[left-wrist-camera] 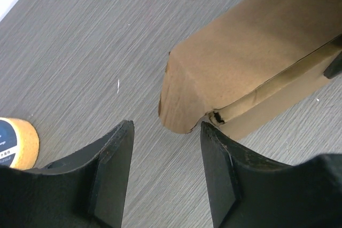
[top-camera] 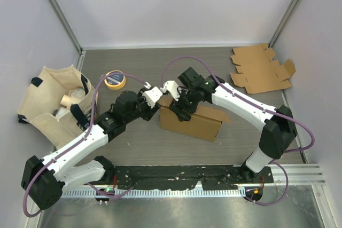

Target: Fold the paper box

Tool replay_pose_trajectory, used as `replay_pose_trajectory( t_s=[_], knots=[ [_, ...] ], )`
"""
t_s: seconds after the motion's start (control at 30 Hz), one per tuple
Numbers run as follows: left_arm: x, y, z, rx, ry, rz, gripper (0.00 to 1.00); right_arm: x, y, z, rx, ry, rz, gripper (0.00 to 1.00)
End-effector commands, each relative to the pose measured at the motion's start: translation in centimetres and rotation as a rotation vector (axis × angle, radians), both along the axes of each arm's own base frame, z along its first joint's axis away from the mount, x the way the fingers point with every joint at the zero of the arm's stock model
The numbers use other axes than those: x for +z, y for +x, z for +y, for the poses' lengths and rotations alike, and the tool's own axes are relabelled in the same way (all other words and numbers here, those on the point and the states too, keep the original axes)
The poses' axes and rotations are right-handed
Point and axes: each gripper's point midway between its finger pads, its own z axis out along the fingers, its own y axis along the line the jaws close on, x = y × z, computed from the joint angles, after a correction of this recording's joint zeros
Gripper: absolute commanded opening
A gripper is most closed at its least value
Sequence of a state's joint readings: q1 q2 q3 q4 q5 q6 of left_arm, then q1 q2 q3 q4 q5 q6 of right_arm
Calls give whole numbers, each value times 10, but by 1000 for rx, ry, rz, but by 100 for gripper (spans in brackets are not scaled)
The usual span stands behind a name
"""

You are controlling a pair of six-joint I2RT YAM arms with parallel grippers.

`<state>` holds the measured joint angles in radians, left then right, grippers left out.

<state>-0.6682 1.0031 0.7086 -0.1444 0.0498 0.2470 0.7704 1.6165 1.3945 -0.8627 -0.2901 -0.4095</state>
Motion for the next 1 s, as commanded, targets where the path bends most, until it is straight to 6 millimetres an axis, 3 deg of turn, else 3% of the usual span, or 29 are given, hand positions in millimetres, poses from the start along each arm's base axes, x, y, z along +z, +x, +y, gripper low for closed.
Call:
replay_pose_trajectory(
  t_s=[0.0,0.1,0.23,0.4,0.43,0.53,0.73,0.83,0.93,0.97],
  knots=[
    [42,14,-15,-14,-85,-119,56,20,2,12,0,86,-25,55],
    [44,19,-14,18,-97,-126,45,21,1,13,2,94,-22,53],
    [39,19,-13,18,-74,-106,23,20,5,13,-9,87,-44,52],
    [49,11,-15,-13,-86,-98,13,16,7,17,-20,70,-116,54],
    [51,10,-14,-7,-91,-93,7,15,8,17,-24,63,-127,55],
    [63,8,-9,26,-115,-86,0,13,9,18,-38,56,-156,62],
    [62,-10,-7,32,-132,48,0,18,16,13,-138,77,-183,77],
    [58,-16,-2,81,-135,134,0,25,22,1,-272,97,-223,84],
    [59,-23,-1,121,-159,210,0,44,21,-9,-414,153,-228,86],
    [55,-26,2,135,-152,236,0,59,17,-14,-437,191,-233,86]
  ],
)
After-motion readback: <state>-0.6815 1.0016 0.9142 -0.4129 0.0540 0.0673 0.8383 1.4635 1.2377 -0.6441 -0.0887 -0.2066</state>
